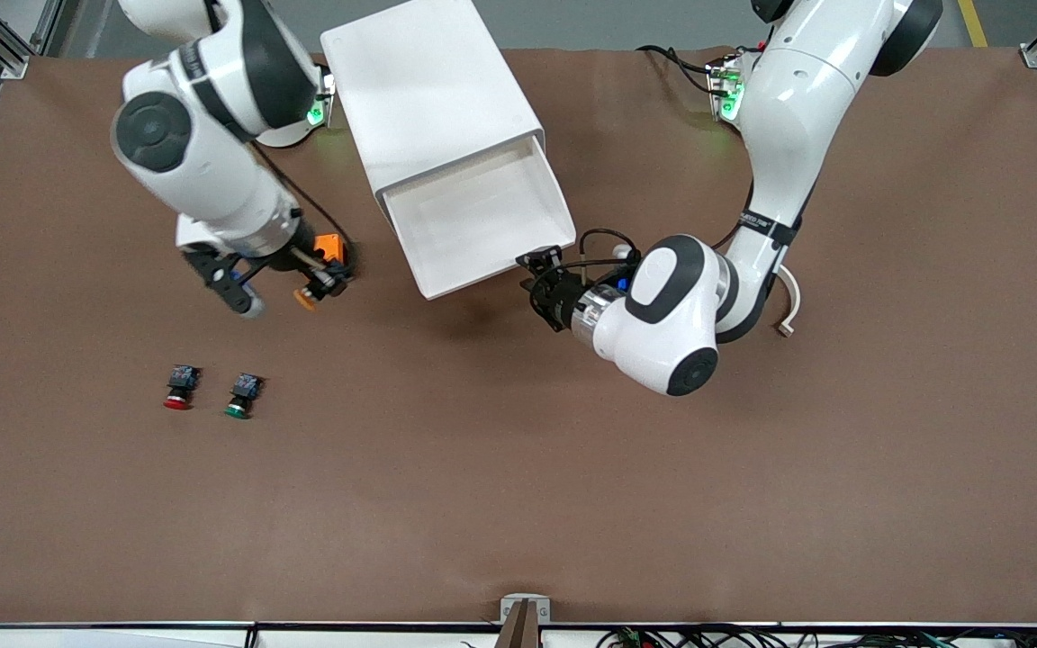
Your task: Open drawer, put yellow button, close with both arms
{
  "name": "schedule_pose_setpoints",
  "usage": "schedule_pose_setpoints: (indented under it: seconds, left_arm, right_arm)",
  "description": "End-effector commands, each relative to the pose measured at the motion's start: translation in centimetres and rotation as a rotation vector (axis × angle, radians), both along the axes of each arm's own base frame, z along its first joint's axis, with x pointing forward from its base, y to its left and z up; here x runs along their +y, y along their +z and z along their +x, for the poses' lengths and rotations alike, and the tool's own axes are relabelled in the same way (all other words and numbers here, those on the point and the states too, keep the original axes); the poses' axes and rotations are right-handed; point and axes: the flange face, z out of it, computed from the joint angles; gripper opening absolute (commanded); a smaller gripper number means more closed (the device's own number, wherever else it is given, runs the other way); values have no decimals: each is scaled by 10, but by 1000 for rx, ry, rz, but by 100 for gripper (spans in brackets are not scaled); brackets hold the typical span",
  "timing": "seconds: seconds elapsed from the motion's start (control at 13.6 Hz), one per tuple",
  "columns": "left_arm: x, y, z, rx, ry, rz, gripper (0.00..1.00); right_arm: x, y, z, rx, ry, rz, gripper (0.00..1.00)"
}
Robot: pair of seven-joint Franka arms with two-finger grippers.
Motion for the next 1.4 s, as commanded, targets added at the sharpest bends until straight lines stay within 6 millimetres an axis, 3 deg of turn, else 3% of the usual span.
schedule_pose_setpoints:
  seconds: [0.0, 0.07, 0.29, 0.44, 0.74, 0.88, 1.1, 1.25, 1.33]
  left_arm:
    - [44, 19, 32, -66, 36, -27, 100]
    - [68, 37, 45, -106, 51, -45, 100]
    - [137, 56, 75, -250, 19, -45, 100]
    - [164, 57, 84, -360, -77, -55, 100]
    - [171, 90, 77, -622, -442, -54, 100]
    - [151, 107, 64, -704, -626, -48, 100]
    - [128, 128, 51, -821, -861, -147, 100]
    - [129, 138, 50, -901, -1031, -244, 100]
    - [129, 136, 50, -918, -1077, -273, 100]
  right_arm:
    - [46, 15, -27, -6, -81, 13, 0]
    - [66, 15, -39, -7, -96, 10, 0]
    - [116, 18, -72, -32, -147, -1, 0]
    - [142, 24, -86, -48, -177, 3, 0]
    - [184, 7, -97, -81, -206, -44, 0]
    - [203, -9, -98, -75, -191, -58, 0]
    - [214, -24, -97, -78, -173, -74, 0]
    - [216, -30, -95, -78, -172, -72, 57]
    - [217, -33, -95, -77, -172, -77, 95]
